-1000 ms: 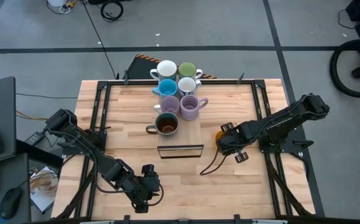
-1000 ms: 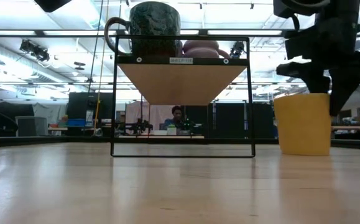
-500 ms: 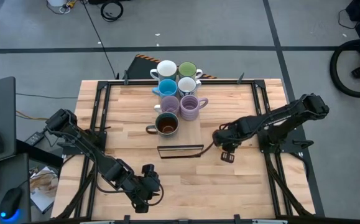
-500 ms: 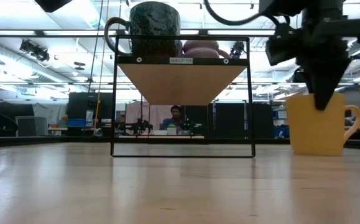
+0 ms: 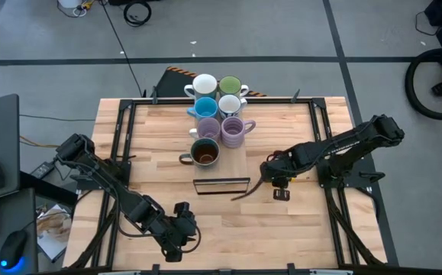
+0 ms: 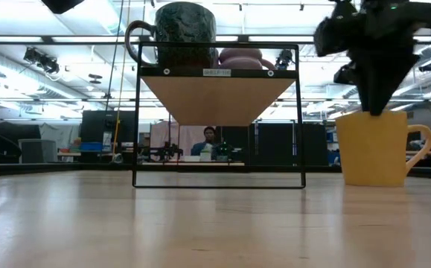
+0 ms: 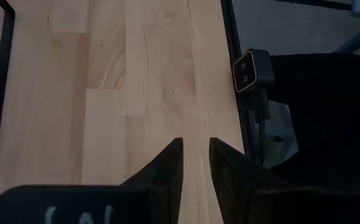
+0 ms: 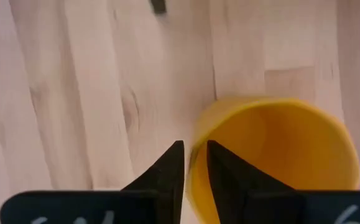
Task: Place coffee mugs
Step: Put the yellow mug on the shelf
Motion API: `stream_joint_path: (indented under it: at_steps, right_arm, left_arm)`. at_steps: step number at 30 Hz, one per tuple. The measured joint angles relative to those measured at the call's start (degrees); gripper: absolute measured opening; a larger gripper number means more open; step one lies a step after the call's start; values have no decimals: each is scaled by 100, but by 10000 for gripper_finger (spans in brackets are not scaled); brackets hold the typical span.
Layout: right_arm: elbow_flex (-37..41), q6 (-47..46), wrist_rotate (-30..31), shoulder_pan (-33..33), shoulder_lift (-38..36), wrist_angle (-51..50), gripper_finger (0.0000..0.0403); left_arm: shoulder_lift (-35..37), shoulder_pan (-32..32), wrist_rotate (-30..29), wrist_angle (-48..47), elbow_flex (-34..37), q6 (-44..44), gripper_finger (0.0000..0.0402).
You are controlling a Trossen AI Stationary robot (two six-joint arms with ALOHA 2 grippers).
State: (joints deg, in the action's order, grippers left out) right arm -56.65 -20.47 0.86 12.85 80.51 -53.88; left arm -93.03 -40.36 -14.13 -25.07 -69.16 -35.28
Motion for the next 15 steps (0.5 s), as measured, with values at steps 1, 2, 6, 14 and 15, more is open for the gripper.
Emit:
stream_joint_path:
  at_steps: [1,2,6,14,15]
  right_arm:
    - [-4,85,43,68,0,-66,78]
    - [-4,105,97,126,0,-157,82]
    - [8,-38,306,294,0,-347,117]
    - [197,-548,972,595,0,-235,202]
    - [272,-586,971,620,-2,-161,206]
  left_arm:
    - [0,0,0,1,-1,-3,84]
    - [0,0,0,1,-1,-4,84]
    - [0,0,0,1,-2,-7,84]
    - [0,0,0,104,-1,-10,84]
    - [0,0,0,112,-1,-10,84]
